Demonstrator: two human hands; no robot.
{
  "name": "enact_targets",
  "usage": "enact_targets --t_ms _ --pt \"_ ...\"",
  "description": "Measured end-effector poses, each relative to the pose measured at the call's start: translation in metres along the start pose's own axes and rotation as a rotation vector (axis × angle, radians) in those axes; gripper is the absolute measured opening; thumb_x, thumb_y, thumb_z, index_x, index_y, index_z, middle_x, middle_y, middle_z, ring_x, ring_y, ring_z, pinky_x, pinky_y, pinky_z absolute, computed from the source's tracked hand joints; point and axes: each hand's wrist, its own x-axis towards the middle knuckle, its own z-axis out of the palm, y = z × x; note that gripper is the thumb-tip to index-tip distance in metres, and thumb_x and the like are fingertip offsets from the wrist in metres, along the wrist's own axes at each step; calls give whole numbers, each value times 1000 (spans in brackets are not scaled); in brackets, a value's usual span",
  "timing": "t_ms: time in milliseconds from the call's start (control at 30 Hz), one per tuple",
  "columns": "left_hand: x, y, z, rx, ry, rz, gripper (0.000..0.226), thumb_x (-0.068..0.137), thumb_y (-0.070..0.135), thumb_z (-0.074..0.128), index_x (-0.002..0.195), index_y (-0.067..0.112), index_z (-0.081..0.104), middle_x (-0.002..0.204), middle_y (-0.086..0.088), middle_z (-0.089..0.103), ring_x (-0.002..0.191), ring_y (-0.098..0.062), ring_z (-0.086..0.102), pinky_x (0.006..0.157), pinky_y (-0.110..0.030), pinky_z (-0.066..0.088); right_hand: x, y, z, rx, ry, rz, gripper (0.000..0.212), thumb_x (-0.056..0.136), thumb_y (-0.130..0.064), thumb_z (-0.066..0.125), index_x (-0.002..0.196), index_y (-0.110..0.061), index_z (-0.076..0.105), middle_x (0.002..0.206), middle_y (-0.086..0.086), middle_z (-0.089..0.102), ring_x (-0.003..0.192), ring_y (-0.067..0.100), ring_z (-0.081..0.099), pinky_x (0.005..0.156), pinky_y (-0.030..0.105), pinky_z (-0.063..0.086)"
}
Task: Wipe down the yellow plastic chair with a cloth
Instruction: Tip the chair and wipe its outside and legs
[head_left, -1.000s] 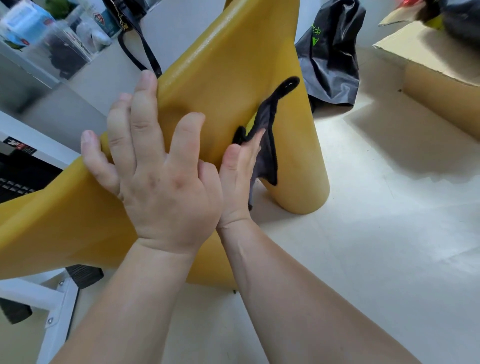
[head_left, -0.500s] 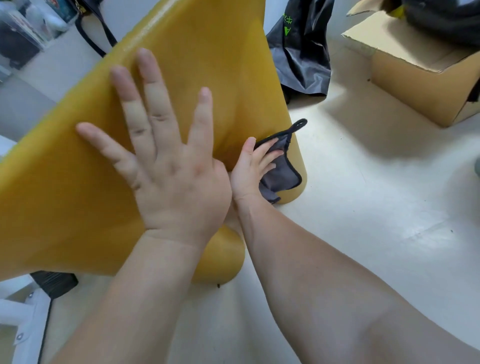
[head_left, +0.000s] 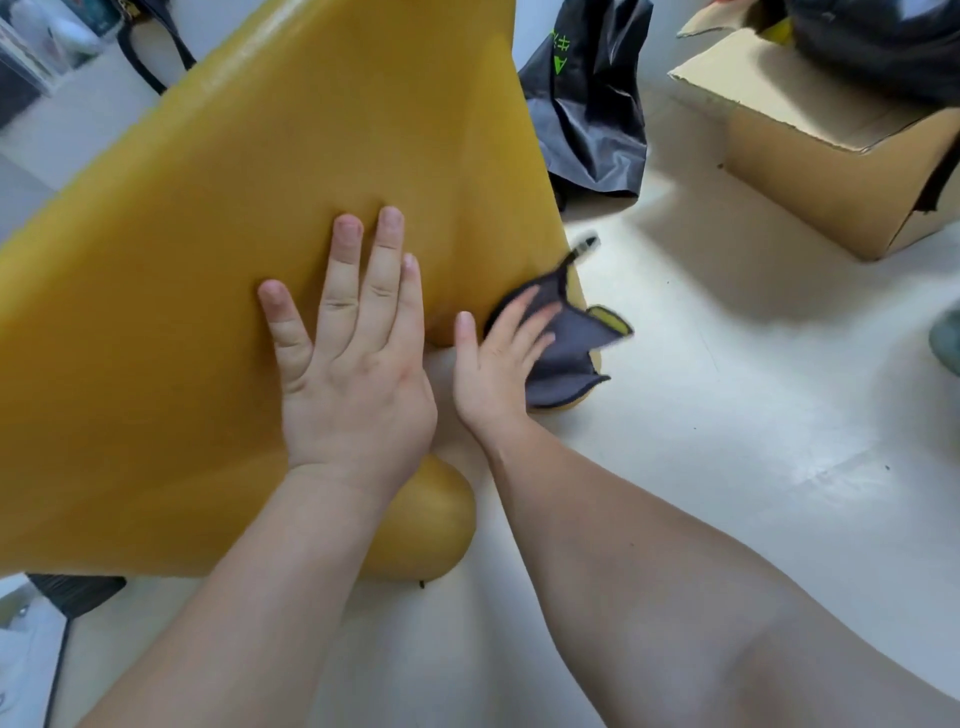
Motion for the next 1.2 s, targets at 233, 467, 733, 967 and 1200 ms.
enact_targets --t_ms 233,467,733,967,1200 --pt "2 4 5 0 136 -24 44 109 27 37 148 13 48 167 -3 21 155 -27 7 116 -60 -2 -17 -40 15 -154 25 -100 87 92 -70 7 159 -21 -21 166 10 -29 154 35 -21 121 60 -6" --pt "0 -3 3 -4 128 6 52 99 15 38 151 12 44 169 -3 16 155 -18 -12 115 -47 -26 -1 0 0 -97 12 -26 74 106 -56 25 160 -29 -17 166 2 -32 154 29 -24 121 66 3" --pt "2 -3 8 19 201 -3 42 110 27 36 146 12 51 165 -2 27 155 -24 11 119 -44 -19 -24 -33 14 -96 -13 -291 91 87 -81 -7 162 -30 -7 169 3 -22 153 30 -25 121 56 -10" --pt "-2 -9 4 10 149 36 51 101 15 28 149 11 46 167 -2 21 155 -14 -9 119 -43 -21 -7 -12 -2 13 -3 -198 80 90 -72 12 162 -38 6 168 0 -26 150 24 -34 123 56 -7" --pt "-2 -9 0 -19 148 37 52 103 17 25 150 12 46 167 -3 23 157 -18 0 120 -43 -19 -7 -65 -6 92 129 -156 85 86 -76 8 161 -39 -9 168 -8 -25 154 26 -25 120 64 0"
